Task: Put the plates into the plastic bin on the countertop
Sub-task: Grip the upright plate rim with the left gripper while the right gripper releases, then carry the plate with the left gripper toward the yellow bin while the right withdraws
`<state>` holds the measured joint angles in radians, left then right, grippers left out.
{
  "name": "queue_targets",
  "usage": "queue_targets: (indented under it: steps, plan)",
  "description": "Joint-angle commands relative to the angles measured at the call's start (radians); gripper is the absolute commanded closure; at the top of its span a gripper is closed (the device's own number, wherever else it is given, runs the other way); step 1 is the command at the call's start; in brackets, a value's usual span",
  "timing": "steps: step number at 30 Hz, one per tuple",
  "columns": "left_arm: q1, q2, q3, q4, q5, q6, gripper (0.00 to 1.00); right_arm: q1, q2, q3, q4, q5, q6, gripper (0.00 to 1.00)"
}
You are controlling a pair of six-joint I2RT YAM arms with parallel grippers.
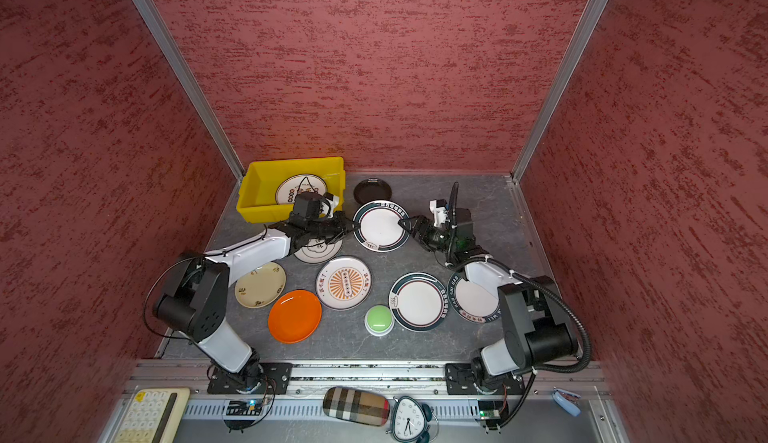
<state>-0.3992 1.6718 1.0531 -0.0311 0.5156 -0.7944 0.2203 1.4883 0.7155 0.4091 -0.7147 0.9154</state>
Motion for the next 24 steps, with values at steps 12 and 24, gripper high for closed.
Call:
queue_targets:
  steps: [12, 24]
  plan:
    - [0.081, -0.104, 0.008, -0.04, -0.027, 0.057, 1.0, 0.011, -0.195, -0.015, -0.068, 0.223, -0.126, 0.01]
    - [0.207, -0.208, 0.044, -0.091, -0.059, 0.083, 1.0, 0.011, -0.314, -0.088, -0.071, 0.3, -0.102, 0.01]
